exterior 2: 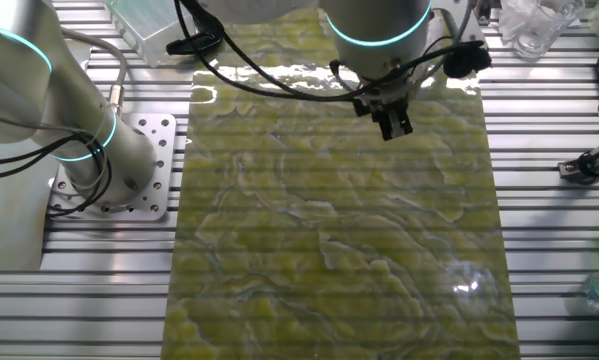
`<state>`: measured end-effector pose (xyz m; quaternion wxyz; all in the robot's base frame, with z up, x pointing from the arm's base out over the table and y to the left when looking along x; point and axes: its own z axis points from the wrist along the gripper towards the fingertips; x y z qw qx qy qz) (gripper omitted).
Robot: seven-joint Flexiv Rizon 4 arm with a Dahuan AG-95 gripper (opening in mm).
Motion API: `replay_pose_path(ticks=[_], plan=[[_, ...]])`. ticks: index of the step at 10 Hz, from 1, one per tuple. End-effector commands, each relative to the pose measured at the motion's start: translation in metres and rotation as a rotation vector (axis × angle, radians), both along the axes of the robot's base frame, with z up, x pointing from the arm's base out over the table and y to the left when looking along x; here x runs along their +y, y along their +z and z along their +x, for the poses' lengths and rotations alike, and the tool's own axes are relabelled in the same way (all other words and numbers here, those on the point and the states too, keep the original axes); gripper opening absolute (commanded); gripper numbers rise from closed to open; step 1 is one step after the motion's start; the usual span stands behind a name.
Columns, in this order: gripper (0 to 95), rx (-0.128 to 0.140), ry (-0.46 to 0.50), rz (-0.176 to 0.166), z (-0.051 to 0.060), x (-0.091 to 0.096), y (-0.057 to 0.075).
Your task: Take the roll of paper down from the shelf
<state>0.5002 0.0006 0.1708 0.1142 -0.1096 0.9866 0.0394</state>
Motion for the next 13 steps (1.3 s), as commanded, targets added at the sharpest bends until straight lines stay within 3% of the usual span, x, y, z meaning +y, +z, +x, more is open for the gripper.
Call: replay_pose_path(ticks=[1,5,10,13], plan=[[0.0,0.086,-0.187,-0.065,0.0006,-0.0002,-0.0004],[0.0,0.131,-0.205,-0.074,0.0007,0.0002,0.0005],[0.0,0.209,-0.112,-0.097,0.0013,0.0019,0.0003],[0.0,0.219,-0.061,-0.119,0.0097,0.0045,0.0054]])
